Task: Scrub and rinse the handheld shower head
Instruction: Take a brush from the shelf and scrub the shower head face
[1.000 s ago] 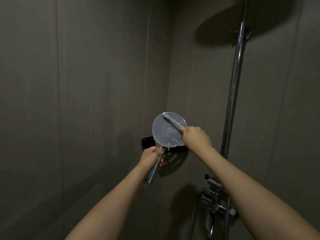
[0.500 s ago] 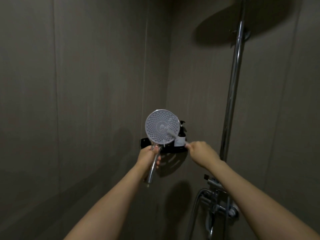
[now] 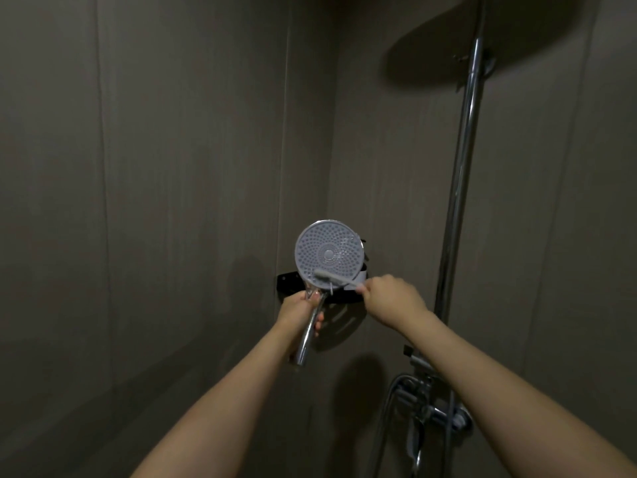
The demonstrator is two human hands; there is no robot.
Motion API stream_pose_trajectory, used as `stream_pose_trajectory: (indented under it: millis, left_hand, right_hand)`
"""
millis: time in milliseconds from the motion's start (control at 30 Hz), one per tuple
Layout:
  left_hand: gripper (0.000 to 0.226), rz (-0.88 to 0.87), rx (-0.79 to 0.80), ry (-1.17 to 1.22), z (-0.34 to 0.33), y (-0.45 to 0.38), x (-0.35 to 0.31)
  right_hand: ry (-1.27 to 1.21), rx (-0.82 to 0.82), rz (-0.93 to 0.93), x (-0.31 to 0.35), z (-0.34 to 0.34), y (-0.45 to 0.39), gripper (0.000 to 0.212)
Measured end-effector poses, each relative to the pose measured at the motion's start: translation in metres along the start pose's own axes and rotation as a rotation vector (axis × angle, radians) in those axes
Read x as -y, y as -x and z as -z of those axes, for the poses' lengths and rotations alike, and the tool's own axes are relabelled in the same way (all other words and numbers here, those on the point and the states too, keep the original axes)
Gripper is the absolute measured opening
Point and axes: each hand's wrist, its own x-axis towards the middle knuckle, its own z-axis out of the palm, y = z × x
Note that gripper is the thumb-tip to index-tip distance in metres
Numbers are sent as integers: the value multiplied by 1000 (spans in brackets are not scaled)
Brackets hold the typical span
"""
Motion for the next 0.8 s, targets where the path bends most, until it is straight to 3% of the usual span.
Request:
stream_pose_trajectory:
  millis: [167,267,400,500,600,733,800]
  left_hand:
    - [29,-46,3,-47,1,-3,-3]
    - [31,-73,11,-123,1,-5,-3]
    - [31,-87,14,-135,1,-6,-7]
    - [30,-98,36,-149,3,-5,-11]
    - [29,-95,22,-107,4,-6,-12]
    - [31,-98,20,-107,6,-9,-13]
    - [31,-91,13,-112,8,-8,-12]
  right_hand:
    - [-24,49,-14,14,7,-11,31]
    - [28,-83,-31,20,12,-16,40]
    - [12,-3,0,28,13,-19,33]
    - [23,-129,-30,27,18,-22,37]
    - [44,51,65,27,10,-18,34]
    - [41,24,79,18,1,-10,36]
    - [82,86,62,15,3,-9,32]
